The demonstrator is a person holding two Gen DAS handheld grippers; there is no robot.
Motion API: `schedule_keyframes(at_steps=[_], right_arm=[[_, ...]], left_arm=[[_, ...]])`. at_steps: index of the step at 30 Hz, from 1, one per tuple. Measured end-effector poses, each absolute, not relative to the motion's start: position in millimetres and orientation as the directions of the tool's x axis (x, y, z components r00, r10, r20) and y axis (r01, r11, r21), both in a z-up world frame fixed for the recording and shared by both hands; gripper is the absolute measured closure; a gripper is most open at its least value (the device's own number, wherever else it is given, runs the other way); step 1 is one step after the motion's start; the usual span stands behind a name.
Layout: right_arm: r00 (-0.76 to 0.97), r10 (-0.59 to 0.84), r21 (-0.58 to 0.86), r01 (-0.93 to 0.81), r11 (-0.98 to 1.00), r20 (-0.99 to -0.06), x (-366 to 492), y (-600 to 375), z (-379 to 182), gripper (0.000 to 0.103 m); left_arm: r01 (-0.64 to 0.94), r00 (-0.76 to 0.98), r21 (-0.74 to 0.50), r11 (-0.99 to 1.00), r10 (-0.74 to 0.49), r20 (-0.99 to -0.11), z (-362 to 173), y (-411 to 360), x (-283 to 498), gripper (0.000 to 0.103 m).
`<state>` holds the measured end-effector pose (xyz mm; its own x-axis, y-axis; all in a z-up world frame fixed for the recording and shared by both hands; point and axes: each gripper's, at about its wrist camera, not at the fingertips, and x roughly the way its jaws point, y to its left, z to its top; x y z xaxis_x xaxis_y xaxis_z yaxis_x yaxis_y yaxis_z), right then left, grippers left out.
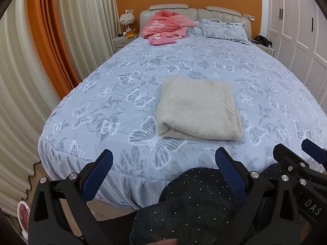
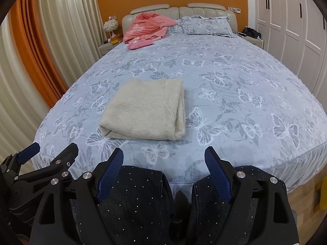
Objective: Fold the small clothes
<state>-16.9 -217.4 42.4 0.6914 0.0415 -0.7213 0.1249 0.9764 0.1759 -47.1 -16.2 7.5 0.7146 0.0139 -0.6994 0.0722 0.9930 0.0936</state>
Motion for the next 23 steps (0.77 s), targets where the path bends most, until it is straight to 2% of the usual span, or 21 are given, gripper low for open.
schedule_keyframes(at_steps=[23], right_arm=[[0.691,0.04,0.176,0.128,0.976,-0.722,-23.7,-215.4,40.4,0.022]], left_arm=[[0.06,0.721,0.059,0.996,-0.003,-0.693,5.9,-17.1,-55.9,0.005]])
